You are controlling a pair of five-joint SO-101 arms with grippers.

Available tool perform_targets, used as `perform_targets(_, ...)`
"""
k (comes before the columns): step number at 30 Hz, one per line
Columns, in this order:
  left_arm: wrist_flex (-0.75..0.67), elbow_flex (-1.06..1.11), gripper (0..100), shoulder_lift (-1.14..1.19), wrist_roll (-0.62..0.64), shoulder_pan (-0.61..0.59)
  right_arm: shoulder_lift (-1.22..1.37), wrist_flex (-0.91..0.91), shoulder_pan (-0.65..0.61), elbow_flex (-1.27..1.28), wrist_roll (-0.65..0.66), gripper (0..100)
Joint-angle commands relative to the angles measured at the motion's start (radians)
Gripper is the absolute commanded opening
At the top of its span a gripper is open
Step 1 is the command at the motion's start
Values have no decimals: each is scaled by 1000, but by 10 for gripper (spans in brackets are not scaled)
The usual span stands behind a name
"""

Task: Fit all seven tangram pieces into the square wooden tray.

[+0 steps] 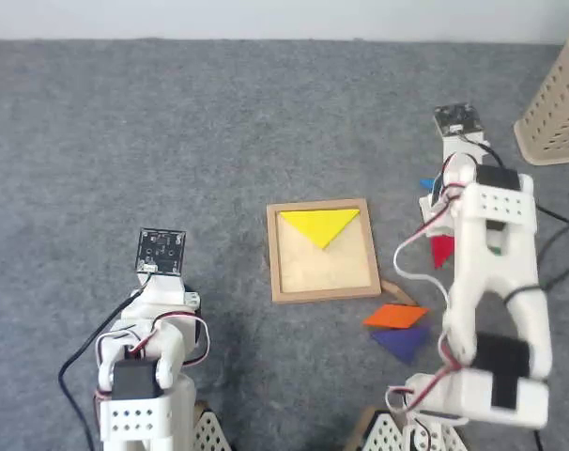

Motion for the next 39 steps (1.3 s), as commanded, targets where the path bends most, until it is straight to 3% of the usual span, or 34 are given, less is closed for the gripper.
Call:
perform_targets(1, 6, -5, 11, -6, 8, -2, 128, 7, 1, -101, 149, 255)
perform_targets(14, 6, -5, 11, -6, 8, -2, 426, -41, -27, -215, 164, 254)
perform_targets(20, 6, -5, 11, -6, 8, -2, 452, -21, -105, -198, 166, 253)
perform_targets(32, 6, -5, 11, -6, 8, -2, 185, -84, -252, 77, 107, 253)
perform_targets(39, 6, -5, 11, -6, 8, -2, -61, -74, -242, 130, 25, 253)
